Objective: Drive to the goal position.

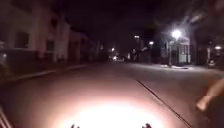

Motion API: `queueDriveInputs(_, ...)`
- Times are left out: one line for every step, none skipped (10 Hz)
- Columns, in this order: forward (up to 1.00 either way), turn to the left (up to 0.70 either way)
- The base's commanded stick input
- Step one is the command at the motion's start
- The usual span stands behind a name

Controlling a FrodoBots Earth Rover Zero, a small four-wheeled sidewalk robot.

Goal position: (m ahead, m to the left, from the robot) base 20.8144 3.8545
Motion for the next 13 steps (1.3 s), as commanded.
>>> queueDriveInputs(0.50, 0.00)
queueDriveInputs(0.50, 0.00)
queueDriveInputs(0.50, 0.00)
queueDriveInputs(0.50, 0.00)
queueDriveInputs(0.50, 0.00)
queueDriveInputs(0.50, 0.00)
queueDriveInputs(0.50, 0.00)
queueDriveInputs(0.50, 0.00)
queueDriveInputs(0.50, 0.00)
queueDriveInputs(0.50, 0.00)
queueDriveInputs(0.50, 0.00)
queueDriveInputs(0.50, 0.00)
queueDriveInputs(0.50, 0.00)
